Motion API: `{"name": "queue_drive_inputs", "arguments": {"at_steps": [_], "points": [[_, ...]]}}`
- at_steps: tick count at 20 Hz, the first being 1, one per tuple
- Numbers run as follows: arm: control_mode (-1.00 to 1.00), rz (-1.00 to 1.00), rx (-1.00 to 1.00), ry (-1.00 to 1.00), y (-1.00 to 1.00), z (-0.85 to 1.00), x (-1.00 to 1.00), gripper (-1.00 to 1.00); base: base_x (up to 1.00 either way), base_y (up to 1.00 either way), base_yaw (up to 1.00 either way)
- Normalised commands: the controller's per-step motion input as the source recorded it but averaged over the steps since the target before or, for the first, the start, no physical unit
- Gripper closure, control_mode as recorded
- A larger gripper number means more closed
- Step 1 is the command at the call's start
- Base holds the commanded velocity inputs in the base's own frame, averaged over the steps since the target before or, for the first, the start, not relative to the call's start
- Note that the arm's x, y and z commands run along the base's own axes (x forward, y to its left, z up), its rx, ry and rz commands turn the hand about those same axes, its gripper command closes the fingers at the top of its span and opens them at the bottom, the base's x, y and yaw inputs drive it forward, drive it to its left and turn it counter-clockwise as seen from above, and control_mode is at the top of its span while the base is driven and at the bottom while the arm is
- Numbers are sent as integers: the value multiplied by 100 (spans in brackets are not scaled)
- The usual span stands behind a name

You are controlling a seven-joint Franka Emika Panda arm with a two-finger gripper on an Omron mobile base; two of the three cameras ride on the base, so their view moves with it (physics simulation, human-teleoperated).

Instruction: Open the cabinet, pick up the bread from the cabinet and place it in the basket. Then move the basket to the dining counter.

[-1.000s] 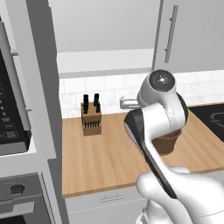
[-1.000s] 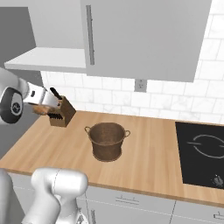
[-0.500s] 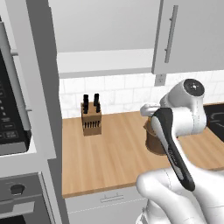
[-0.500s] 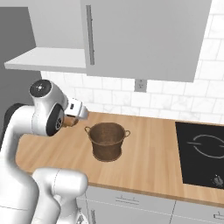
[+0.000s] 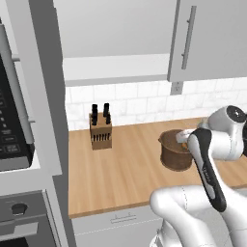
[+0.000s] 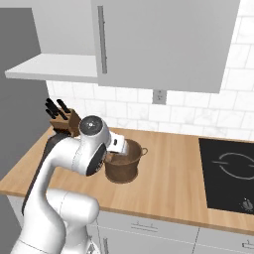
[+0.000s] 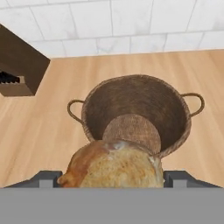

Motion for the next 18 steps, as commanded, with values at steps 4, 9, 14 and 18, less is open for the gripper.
{"name": "queue_drive_inputs", "arguments": {"at_steps": [4, 9, 14, 18], "points": [[-100, -6, 0, 15, -52, -44, 49, 100, 0, 0, 0], [-100, -3, 0, 23, -23, -20, 67, 100, 0, 0, 0], [-100, 0, 5, 16, -4, 1, 46, 100, 0, 0, 0], [-100, 0, 1, 15, -14, 1, 37, 100, 0, 0, 0]]}}
